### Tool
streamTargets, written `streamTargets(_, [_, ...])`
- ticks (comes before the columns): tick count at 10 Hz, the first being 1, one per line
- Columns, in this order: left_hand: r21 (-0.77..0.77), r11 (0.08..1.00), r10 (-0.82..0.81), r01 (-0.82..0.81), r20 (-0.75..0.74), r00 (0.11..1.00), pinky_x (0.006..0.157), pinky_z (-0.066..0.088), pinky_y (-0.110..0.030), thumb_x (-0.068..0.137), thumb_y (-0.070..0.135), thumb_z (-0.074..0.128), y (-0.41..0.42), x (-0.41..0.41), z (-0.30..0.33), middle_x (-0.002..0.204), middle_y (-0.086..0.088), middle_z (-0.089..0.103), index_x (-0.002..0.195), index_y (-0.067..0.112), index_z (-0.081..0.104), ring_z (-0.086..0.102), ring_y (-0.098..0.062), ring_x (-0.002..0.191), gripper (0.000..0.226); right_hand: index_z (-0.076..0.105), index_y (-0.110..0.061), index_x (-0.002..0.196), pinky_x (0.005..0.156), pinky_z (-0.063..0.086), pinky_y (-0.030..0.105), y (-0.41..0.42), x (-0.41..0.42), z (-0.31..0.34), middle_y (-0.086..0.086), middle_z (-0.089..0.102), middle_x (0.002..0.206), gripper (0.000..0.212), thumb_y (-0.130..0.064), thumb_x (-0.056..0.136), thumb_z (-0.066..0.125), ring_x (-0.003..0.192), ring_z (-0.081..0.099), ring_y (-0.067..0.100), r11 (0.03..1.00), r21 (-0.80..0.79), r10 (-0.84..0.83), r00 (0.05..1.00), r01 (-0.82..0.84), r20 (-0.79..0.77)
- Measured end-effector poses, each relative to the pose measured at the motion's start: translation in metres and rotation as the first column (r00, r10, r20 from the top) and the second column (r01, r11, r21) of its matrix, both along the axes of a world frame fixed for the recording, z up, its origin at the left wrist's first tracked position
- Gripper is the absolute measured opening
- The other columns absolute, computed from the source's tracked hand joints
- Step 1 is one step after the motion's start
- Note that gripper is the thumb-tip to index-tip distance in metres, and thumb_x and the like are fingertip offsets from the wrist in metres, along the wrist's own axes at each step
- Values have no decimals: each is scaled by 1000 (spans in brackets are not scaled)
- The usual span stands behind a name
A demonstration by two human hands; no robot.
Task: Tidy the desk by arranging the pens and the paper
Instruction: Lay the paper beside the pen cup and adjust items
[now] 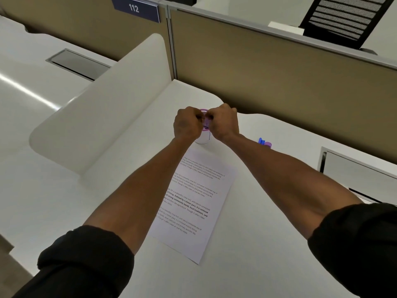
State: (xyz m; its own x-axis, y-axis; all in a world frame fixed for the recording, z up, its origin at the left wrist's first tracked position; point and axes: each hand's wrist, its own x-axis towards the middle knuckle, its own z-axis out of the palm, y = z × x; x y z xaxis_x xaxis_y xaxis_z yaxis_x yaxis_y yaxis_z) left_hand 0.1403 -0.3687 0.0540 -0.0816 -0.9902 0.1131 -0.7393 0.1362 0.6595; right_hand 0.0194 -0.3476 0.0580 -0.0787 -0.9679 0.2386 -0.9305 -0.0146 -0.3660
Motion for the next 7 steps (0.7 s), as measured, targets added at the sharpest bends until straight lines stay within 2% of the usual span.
streamTargets(1, [-5, 999, -37, 37, 20, 999, 85, 55, -33, 89, 21, 68, 6, 0, -1, 103, -9, 75, 109, 15, 74, 69, -26, 91, 22, 78, -19, 96, 78, 28, 32, 3, 1, 0, 3, 74, 85, 18, -27, 93, 61, 86, 55, 22, 999, -31, -24, 999, 26, 39])
streamTargets(2, [-52, 996, -73, 74, 5, 997, 81, 53, -30, 89, 20, 66, 8, 0, -3, 97, -8, 76, 103, 15, 75, 69, -25, 85, 18, 78, -16, 92, 75, 26, 28, 4, 0, -1, 6, 74, 81, 19, -27, 92, 63, 74, 48, 18, 997, -51, -49, 994, 54, 94])
streamTargets(3, [-76, 995, -72, 70, -27, 997, 79, 55, -34, 89, 26, 64, 12, 1, 3, 95, -8, 75, 103, 13, 75, 68, -26, 84, 21, 78, -14, 96, 70, 33, 30, 9, 3, 2, 8, 73, 80, 22, -28, 94, 61, 72, 53, 20, 999, -21, 27, 993, -25, 114])
streamTargets(4, [-144, 987, -79, 74, -28, 997, 77, 56, -39, 90, 31, 59, 14, 3, 3, 95, -11, 73, 98, 10, 73, 65, -27, 88, 26, 78, -13, 96, 75, 51, 34, 17, 2, 3, 9, 75, 82, 21, -23, 92, 60, 76, 66, 26, 998, -39, 61, 990, -56, 127])
streamTargets(5, [-180, 977, -119, 118, 6, 993, 76, 55, -41, 90, 40, 53, 25, 4, 12, 94, -10, 73, 95, 9, 72, 63, -27, 88, 36, 77, -10, 87, 69, 49, 32, 26, 1, 8, 10, 73, 77, 19, -18, 90, 59, 72, 64, 27, 999, -42, -3, 995, 8, 104])
streamTargets(6, [-179, 975, -133, 131, -1, 991, 77, 54, -42, 88, 40, 48, 30, 4, 19, 94, -8, 72, 92, 10, 71, 62, -26, 89, 39, 77, -14, 96, 72, 49, 30, 30, -2, 15, 8, 74, 85, 21, -19, 92, 57, 79, 65, 24, 1000, 9, 22, 990, -23, 139])
streamTargets(7, [-169, 982, -95, 89, -33, 995, 94, 51, -40, 93, 34, 51, 36, 6, 30, 115, -10, 69, 112, 11, 68, 61, -27, 107, 34, 68, -15, 121, 88, 50, 37, 41, 1, 32, 10, 71, 110, 31, -27, 98, 51, 102, 63, 27, 995, 60, 73, 984, -84, 162])
